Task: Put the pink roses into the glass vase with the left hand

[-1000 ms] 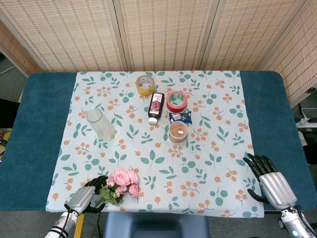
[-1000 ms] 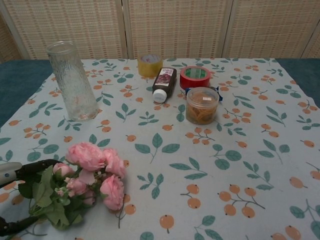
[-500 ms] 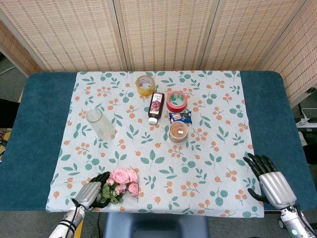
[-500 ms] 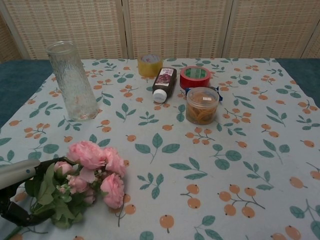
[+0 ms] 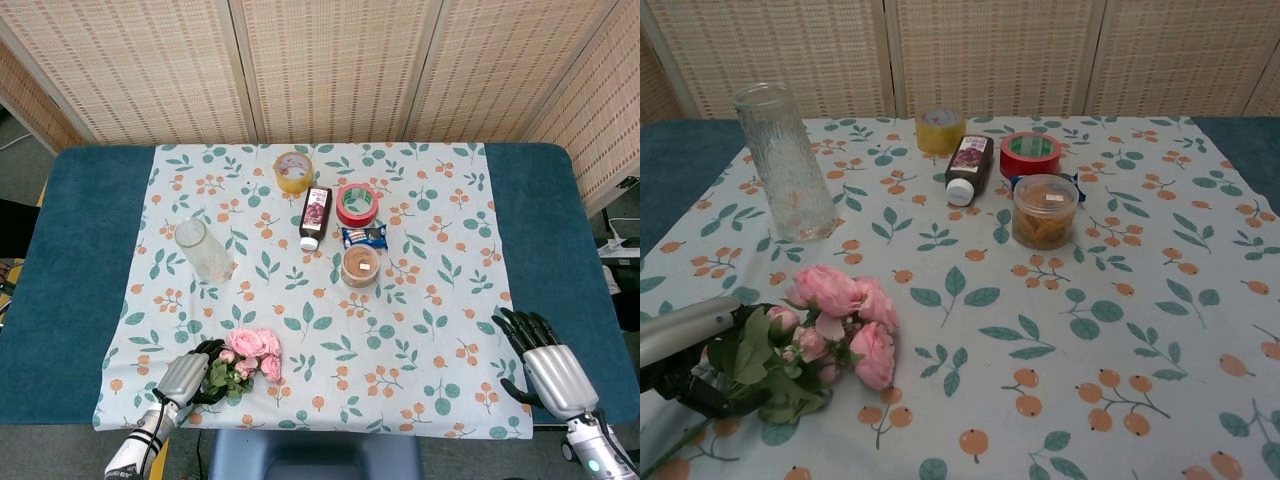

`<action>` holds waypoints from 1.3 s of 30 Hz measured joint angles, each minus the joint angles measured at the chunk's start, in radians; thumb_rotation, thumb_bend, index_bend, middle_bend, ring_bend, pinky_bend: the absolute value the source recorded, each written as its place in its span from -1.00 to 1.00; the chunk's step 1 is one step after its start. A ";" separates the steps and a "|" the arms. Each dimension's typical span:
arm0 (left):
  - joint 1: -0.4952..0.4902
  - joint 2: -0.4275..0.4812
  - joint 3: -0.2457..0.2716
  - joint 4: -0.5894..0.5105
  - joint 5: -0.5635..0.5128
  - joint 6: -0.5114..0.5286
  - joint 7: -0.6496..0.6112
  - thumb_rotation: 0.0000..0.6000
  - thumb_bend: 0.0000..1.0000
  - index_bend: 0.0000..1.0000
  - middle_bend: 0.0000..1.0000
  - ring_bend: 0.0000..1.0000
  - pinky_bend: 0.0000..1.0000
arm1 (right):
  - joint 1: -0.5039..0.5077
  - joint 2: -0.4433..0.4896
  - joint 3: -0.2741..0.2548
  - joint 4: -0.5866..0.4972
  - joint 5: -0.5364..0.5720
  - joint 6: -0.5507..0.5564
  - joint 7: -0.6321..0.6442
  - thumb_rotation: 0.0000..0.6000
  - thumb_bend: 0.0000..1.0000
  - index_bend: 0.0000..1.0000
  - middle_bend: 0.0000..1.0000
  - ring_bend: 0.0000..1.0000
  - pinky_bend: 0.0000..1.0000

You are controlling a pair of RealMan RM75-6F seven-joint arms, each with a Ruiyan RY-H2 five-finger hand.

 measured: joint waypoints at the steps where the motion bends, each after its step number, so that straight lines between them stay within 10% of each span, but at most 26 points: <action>1: 0.001 -0.004 0.000 0.003 0.005 0.005 -0.002 1.00 -0.16 -0.21 -0.25 -0.56 -0.67 | 0.000 0.001 0.000 0.000 0.000 0.001 0.002 1.00 -0.64 -1.00 -1.00 -1.00 -1.00; 25: 0.031 0.041 -0.021 0.048 0.208 0.083 -0.175 1.00 -0.05 -0.03 -0.05 -0.42 -0.51 | 0.005 -0.003 0.003 0.002 0.018 -0.015 -0.004 1.00 -0.64 -1.00 -1.00 -1.00 -1.00; 39: 0.059 0.184 -0.164 0.010 0.408 0.292 -0.689 1.00 -0.04 -0.02 -0.03 -0.40 -0.52 | 0.014 -0.015 0.010 0.003 0.048 -0.042 -0.025 1.00 -0.64 -1.00 -1.00 -1.00 -1.00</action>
